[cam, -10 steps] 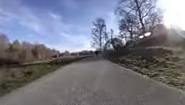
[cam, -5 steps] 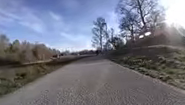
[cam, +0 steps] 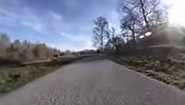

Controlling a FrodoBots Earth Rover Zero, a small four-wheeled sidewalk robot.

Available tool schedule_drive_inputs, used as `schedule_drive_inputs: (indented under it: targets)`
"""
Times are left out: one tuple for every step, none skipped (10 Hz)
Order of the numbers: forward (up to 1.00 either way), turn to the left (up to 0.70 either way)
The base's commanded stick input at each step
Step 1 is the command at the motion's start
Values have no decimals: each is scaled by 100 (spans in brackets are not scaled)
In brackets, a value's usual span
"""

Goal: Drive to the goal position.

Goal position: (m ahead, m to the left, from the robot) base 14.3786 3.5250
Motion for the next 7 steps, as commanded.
schedule_drive_inputs:
  targets:
    - [100,0]
    - [100,0]
    - [100,0]
    - [100,0]
    - [100,0]
    - [100,0]
    - [100,0]
